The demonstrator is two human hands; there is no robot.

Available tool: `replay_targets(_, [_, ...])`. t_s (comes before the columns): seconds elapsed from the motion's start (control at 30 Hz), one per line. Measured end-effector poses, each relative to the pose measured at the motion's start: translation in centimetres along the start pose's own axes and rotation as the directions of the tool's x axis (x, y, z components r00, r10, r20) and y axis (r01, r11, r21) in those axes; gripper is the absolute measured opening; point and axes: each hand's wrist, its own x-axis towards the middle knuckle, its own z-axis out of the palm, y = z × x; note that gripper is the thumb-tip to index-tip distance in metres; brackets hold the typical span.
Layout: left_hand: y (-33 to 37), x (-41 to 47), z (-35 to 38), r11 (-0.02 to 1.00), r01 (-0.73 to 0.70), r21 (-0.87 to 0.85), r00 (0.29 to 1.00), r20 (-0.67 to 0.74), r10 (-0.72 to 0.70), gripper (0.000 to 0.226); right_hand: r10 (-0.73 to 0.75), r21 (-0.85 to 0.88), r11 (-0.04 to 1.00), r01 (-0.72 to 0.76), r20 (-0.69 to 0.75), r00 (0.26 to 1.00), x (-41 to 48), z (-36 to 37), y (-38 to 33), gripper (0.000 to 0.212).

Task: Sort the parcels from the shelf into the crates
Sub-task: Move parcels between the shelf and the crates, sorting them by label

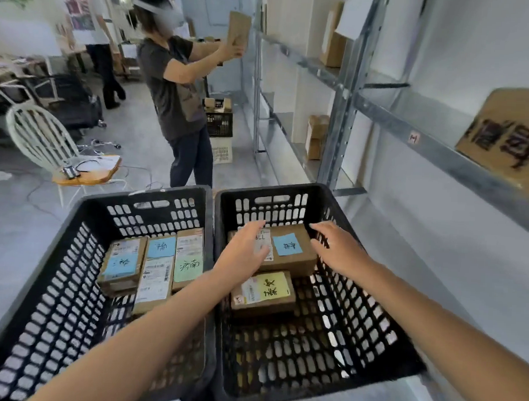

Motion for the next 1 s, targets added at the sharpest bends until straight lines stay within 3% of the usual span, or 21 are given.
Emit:
replay_targets(0.23, [5.3,-2.3,-2.2,0.945,-0.319,0.074,0.947,0.068,0.314,0.058,0.078,-0.148,0.983,-0.109,-0.197,0.977,-8.9,-7.1,-3.2,0.046])
replay_targets(0.5, [10.3,-10.1,-1.9,0.878,-0.448,-0.168,0.866,0.164,0.473,0.060,0.240,-0.045,0.959,-0.278,-0.387,0.890,-21.4,-7.5,-8.1,0.056])
replay_targets(0.73, [16.8,-16.5,-1.4,0.687,-0.703,-0.184,0.658,0.199,0.726,0.061,0.331,-0.118,0.889,-0.442,-0.502,0.799,-33.6,-9.4,-10.5,0.060])
replay_targets(0.9, [23.1,-21.5,0.0,0.490,-0.844,-0.218,0.460,0.173,0.871,0.060,0.417,-0.096,0.804,-0.587,-0.614,0.671,-42.4,-12.1,-11.1,0.060])
replay_targets(1.0, [26.6,-24.8,1.1,0.414,-0.872,-0.262,0.386,0.152,0.910,0.060,0.462,-0.078,0.753,-0.654,-0.645,0.609,-47.7,-13.2,-11.4,0.059])
